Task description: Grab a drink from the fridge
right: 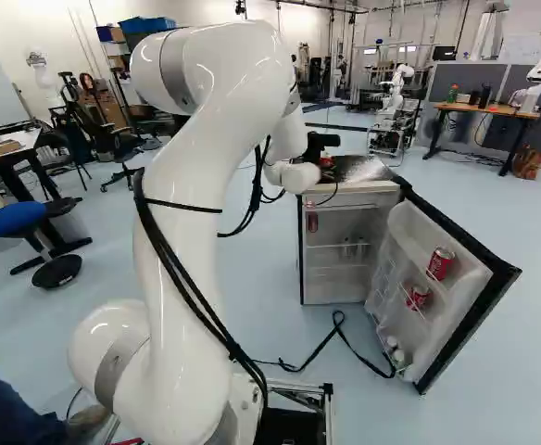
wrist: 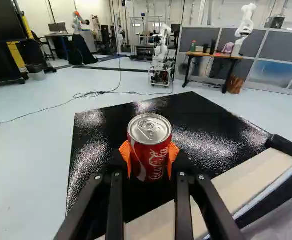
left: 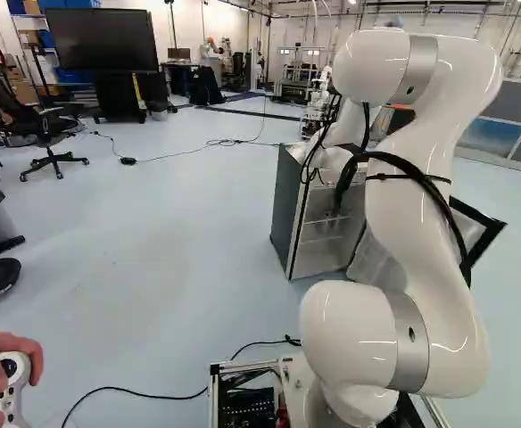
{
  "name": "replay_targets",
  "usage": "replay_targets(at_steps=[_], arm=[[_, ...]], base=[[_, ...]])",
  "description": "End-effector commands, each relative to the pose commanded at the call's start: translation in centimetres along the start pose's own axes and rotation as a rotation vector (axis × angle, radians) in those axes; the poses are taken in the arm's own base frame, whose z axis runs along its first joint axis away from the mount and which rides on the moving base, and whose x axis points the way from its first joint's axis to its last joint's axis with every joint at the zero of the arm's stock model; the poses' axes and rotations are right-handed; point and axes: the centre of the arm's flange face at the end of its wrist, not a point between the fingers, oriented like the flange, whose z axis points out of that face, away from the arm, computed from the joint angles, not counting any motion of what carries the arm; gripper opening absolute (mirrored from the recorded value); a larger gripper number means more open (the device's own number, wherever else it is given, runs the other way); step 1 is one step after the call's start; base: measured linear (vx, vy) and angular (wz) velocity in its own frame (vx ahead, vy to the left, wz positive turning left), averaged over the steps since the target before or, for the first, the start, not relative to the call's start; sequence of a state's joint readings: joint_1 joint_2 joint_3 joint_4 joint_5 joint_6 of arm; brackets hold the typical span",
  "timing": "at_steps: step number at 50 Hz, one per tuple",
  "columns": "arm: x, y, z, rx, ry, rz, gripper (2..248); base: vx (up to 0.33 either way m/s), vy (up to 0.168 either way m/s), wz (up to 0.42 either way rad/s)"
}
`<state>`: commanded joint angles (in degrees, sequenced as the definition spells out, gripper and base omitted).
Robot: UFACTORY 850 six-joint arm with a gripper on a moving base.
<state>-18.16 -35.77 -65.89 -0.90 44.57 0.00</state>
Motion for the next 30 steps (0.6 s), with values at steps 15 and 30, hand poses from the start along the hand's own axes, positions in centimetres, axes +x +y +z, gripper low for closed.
replay_targets(at_steps=[15, 30], arm=[[-0.16, -0.14, 0.22, 0.002, -0.018, -0.001, 93], [-0.16, -0.14, 0.22, 0.002, -0.018, -0.001, 168]], base=[[0.0, 0.0, 0.0], [0.0, 0.0, 0.0]])
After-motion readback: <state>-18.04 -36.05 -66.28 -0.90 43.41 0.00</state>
